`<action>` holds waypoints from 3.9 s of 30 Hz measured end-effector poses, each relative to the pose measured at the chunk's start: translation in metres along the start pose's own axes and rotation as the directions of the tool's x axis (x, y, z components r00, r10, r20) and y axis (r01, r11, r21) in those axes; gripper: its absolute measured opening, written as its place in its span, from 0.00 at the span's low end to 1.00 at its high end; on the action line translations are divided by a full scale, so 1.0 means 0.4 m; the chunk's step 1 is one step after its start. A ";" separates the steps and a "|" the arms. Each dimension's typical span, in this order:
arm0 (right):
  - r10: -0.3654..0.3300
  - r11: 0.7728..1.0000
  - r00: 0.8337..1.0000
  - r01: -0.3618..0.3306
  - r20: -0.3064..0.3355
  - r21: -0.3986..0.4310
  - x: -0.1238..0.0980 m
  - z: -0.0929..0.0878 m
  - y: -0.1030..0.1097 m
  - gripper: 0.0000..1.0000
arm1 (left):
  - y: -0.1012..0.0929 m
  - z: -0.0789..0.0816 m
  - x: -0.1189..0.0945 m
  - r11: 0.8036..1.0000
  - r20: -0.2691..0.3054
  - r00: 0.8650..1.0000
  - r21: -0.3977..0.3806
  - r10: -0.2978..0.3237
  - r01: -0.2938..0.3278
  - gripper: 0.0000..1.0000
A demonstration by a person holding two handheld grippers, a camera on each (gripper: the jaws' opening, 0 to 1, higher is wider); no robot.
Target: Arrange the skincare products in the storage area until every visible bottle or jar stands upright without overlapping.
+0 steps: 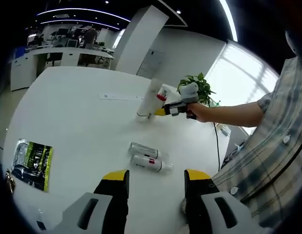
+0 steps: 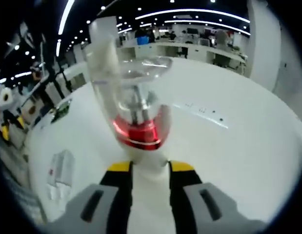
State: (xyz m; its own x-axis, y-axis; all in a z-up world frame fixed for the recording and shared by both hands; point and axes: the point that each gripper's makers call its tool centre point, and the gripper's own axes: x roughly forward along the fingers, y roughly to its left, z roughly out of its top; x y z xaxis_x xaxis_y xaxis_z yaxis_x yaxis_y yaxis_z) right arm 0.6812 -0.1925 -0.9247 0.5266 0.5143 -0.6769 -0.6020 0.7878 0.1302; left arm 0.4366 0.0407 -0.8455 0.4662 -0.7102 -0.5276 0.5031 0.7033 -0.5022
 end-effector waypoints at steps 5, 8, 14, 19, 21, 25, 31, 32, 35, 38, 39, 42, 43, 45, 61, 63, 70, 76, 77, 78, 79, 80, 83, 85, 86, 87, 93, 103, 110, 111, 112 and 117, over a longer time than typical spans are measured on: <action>-0.035 0.999 0.999 0.035 -0.001 0.035 0.002 0.000 0.003 0.26 | 0.003 0.002 -0.001 1.000 0.002 1.000 0.002 0.000 0.000 0.46; -0.056 0.996 0.998 0.056 0.000 0.063 0.002 0.000 0.002 0.26 | 0.006 0.004 -0.003 1.000 0.005 1.000 -0.001 0.002 -0.002 0.46; -0.086 0.990 0.996 0.085 0.008 0.115 0.001 -0.002 0.003 0.26 | 0.007 0.002 -0.005 1.000 0.005 1.000 0.000 0.005 -0.005 0.46; -0.093 0.986 0.996 0.092 -0.001 0.136 -0.004 -0.014 0.009 0.23 | 0.005 0.000 -0.004 1.000 0.006 1.000 0.001 0.004 -0.004 0.46; -0.092 0.986 0.996 0.092 -0.003 0.141 -0.007 -0.019 0.013 0.21 | 0.003 0.000 -0.004 1.000 0.007 1.000 0.002 0.002 -0.002 0.46; -0.083 0.987 0.997 0.083 -0.006 0.140 -0.010 -0.025 0.022 0.19 | 0.000 -0.003 -0.005 1.000 0.008 1.000 0.002 0.001 -0.001 0.46; -0.095 0.989 0.995 0.094 -0.003 0.116 -0.025 -0.025 0.020 0.23 | -0.003 -0.006 -0.009 1.000 0.014 1.000 0.005 0.001 -0.001 0.46; -0.099 0.989 0.995 0.098 -0.001 0.113 -0.029 -0.025 0.019 0.24 | -0.004 -0.005 -0.009 1.000 0.016 1.000 0.004 0.000 0.000 0.46; -0.100 0.987 0.995 0.097 0.017 0.130 -0.051 -0.032 0.027 0.26 | -0.013 -0.005 -0.009 1.000 0.023 1.000 0.010 -0.007 0.007 0.46; -0.074 0.987 0.997 0.068 0.032 0.145 -0.066 -0.058 0.070 0.28 | -0.022 -0.010 -0.009 1.000 0.027 0.999 0.015 -0.017 0.017 0.46; -0.066 0.987 0.997 0.060 0.033 0.147 -0.069 -0.067 0.085 0.29 | -0.029 -0.014 -0.009 1.000 0.027 0.999 0.019 -0.024 0.024 0.46; -0.002 0.988 0.999 -0.006 0.052 0.153 -0.078 -0.089 0.154 0.31 | -0.041 -0.029 -0.010 0.999 0.018 0.999 0.027 -0.037 0.036 0.46; 0.018 0.989 0.999 -0.025 0.050 0.146 -0.080 -0.099 0.175 0.31 | -0.044 -0.034 -0.012 0.999 0.016 0.999 0.029 -0.040 0.040 0.46; 0.059 0.993 0.995 -0.066 0.076 0.102 -0.091 -0.104 0.228 0.31 | -0.052 -0.045 -0.017 0.998 0.015 0.999 0.028 -0.047 0.047 0.46; 0.190 0.979 0.981 -0.193 -0.051 -0.067 -0.086 -0.220 0.433 0.29 | -0.076 -0.101 -0.064 0.999 0.016 0.999 0.016 -0.051 0.051 0.46; 0.185 0.978 0.979 -0.192 -0.079 -0.085 -0.077 -0.235 0.435 0.29 | -0.074 -0.111 -0.077 0.999 0.021 0.999 0.013 -0.036 0.036 0.46; 0.152 0.978 0.980 -0.169 -0.132 -0.125 -0.056 -0.263 0.433 0.24 | -0.072 -0.140 -0.120 1.000 0.037 0.999 -0.011 0.005 -0.004 0.46; 0.100 0.960 0.984 -0.135 -0.148 -0.246 -0.034 -0.274 0.428 0.18 | -0.064 -0.174 -0.153 0.998 0.042 0.998 -0.047 0.039 -0.037 0.46; 0.100 0.960 0.985 -0.133 -0.142 -0.248 -0.034 -0.272 0.430 0.18 | -0.065 -0.181 -0.155 0.998 0.037 0.999 -0.050 0.038 -0.037 0.46; 0.102 0.960 0.985 -0.134 -0.139 -0.247 -0.034 -0.272 0.430 0.17 | -0.069 -0.192 -0.157 0.998 0.024 0.999 -0.051 0.037 -0.036 0.46; 0.103 0.958 0.987 -0.132 -0.126 -0.255 -0.034 -0.268 0.429 0.17 | -0.071 -0.199 -0.158 0.998 0.014 0.999 -0.051 0.034 -0.033 0.46; 0.111 0.955 0.989 -0.134 -0.101 -0.263 -0.037 -0.258 0.432 0.17 | -0.071 -0.208 -0.158 0.998 0.004 1.000 -0.050 0.028 -0.028 0.46; 0.111 0.959 0.991 -0.126 -0.071 -0.255 -0.057 -0.242 0.433 0.16 | -0.070 -0.221 -0.156 0.999 -0.027 1.000 -0.040 0.013 -0.014 0.46; 0.108 0.961 0.993 -0.115 -0.045 -0.253 -0.075 -0.231 0.431 0.16 | -0.071 -0.214 -0.153 0.999 -0.033 0.999 -0.032 0.006 -0.007 0.46; 0.110 0.962 0.993 -0.116 -0.037 -0.249 -0.082 -0.229 0.431 0.16 | -0.072 -0.207 -0.150 1.000 -0.032 0.999 -0.022 -0.001 0.001 0.46; 0.111 0.963 0.993 -0.117 -0.038 -0.244 -0.090 -0.228 0.431 0.16 | -0.072 -0.202 -0.146 1.000 -0.035 0.999 -0.015 -0.005 0.004 0.46; 0.201 0.935 0.979 -0.204 -0.042 -0.291 -0.170 -0.202 0.490 0.16 | -0.080 -0.125 -0.111 0.998 -0.022 1.000 0.062 -0.005 0.006 0.46; 0.339 0.867 0.933 -0.358 -0.117 -0.347 -0.308 -0.188 0.600 0.16 | -0.087 -0.011 0.011 0.870 -0.140 0.989 0.493 0.051 0.025 0.47; 0.401 0.786 0.882 -0.471 -0.249 -0.401 -0.356 -0.209 0.671 0.16 | -0.158 -0.053 0.081 0.722 -0.342 0.940 0.654 0.015 0.226 0.51; 0.405 0.769 0.876 -0.481 -0.261 -0.421 -0.362 -0.206 0.682 0.16 | -0.166 -0.056 0.093 0.691 -0.346 0.938 0.685 0.026 0.233 0.50; 0.398 0.759 0.878 -0.478 -0.265 -0.442 -0.364 -0.201 0.686 0.16 | -0.173 -0.068 0.101 0.652 -0.369 0.929 0.712 0.030 0.261 0.50; 0.381 0.719 0.869 -0.493 -0.315 -0.491 -0.376 -0.192 0.703 0.16 | -0.174 -0.103 0.112 0.631 -0.437 0.897 0.714 0.065 0.303 0.40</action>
State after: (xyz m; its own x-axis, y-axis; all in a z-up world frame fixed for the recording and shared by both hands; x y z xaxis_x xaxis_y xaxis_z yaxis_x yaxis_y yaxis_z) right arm 0.3866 -0.0742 -0.8420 0.0396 0.6405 -0.7670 -0.9866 0.1465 0.0714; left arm 0.3926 -0.0388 -0.8627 0.1326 -0.5778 -0.8053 0.9784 0.2064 0.0130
